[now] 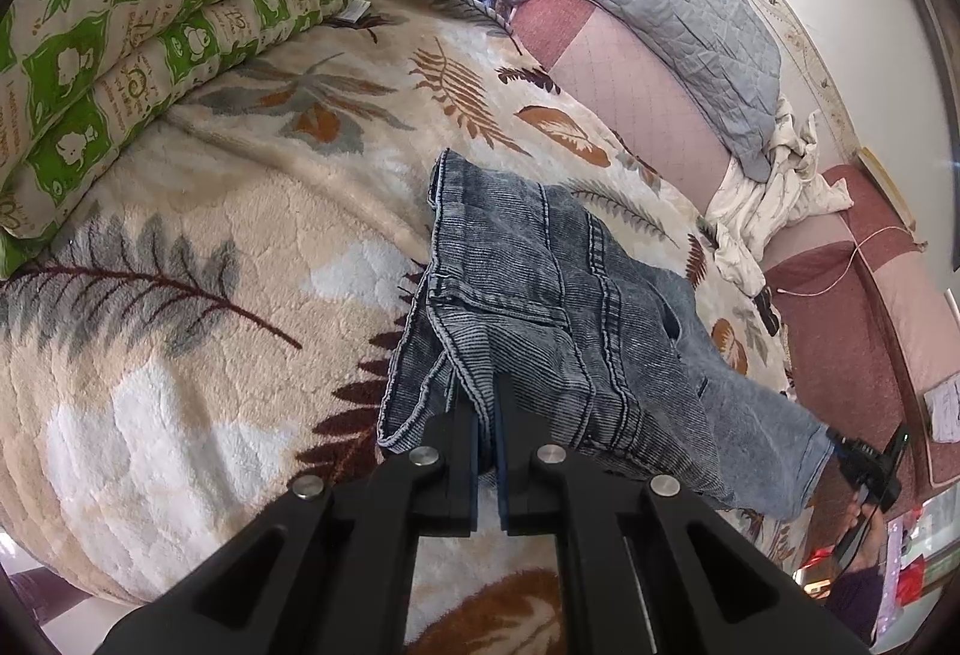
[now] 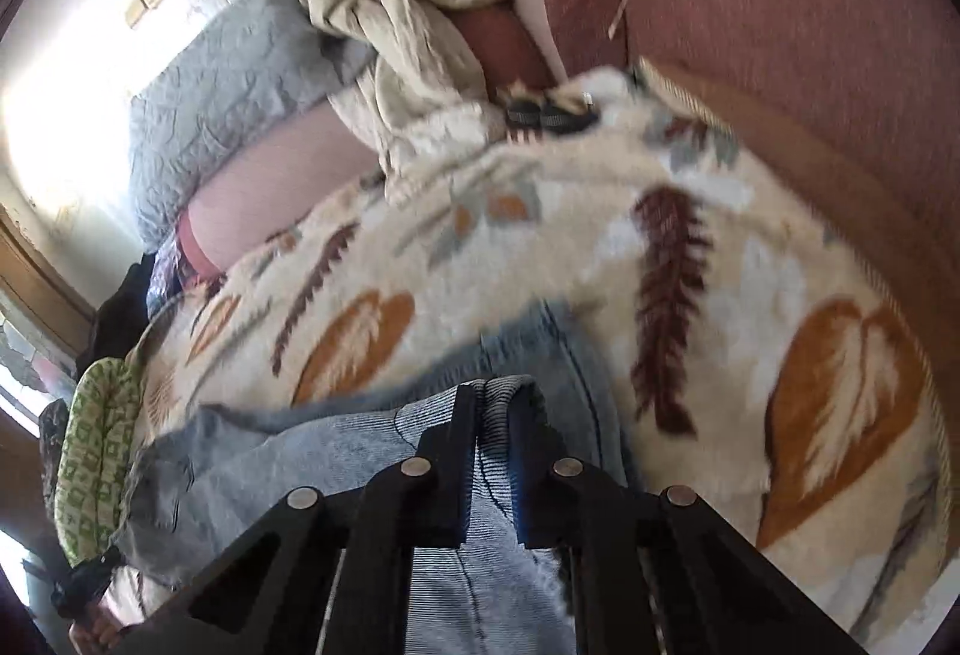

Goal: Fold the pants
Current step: 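Lay the jeans flat and open both grippers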

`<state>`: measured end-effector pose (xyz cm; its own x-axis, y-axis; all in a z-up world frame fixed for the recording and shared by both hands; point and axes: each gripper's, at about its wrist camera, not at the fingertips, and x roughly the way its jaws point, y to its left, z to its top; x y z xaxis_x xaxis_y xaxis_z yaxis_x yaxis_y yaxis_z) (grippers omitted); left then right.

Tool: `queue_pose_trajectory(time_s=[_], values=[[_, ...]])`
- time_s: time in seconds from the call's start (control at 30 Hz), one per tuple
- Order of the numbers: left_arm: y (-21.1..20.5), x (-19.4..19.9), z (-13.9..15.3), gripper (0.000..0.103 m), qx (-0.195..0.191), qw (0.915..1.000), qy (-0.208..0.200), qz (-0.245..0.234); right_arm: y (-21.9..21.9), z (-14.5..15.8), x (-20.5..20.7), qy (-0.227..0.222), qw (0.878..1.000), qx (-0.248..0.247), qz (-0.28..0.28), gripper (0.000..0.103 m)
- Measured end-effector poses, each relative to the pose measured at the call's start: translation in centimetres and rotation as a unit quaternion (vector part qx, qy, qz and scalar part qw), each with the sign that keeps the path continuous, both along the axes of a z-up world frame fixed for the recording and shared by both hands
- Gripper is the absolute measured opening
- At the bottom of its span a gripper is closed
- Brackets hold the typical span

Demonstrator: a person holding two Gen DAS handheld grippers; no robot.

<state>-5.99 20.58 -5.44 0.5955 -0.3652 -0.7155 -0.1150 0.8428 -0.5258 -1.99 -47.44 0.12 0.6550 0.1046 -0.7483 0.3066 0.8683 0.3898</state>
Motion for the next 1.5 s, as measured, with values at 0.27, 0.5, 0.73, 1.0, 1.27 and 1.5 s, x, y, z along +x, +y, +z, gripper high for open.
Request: queue_pose_trajectory(time_s=[0.27,0.5,0.73,1.0,1.27,1.5], values=[[-0.2,0.1,-0.1,0.004,0.005,1.0,0.005,0.001,-0.2,-2.1,5.9,0.018,0.999,-0.031,-0.034,0.01],[0.6,0.0,-0.4,0.008,-0.009,0.9998,0.014,0.014,-0.3,-5.7,5.3,0.08,0.995,-0.046,-0.037,0.015],[1.6,-1.7,2.7,0.01,0.05,0.9973,-0.015,0.052,2.8,-1.0,1.8,0.036,0.99,-0.136,-0.02,0.024],[-4.4,-1.7,6.9,0.03,0.081,0.9933,-0.08,-0.019,11.4,0.9,-1.1,0.008,0.994,-0.094,0.061,0.06],[-14.0,0.8,3.4,0.03,0.102,0.986,-0.043,-0.125,15.1,-5.6,-1.1,0.088,0.994,-0.03,0.05,0.06],[-14.1,1.0,-0.9,0.03,0.11,0.9851,0.016,-0.131,14.7,-7.7,-0.9,0.128,0.989,-0.053,0.047,0.057]])
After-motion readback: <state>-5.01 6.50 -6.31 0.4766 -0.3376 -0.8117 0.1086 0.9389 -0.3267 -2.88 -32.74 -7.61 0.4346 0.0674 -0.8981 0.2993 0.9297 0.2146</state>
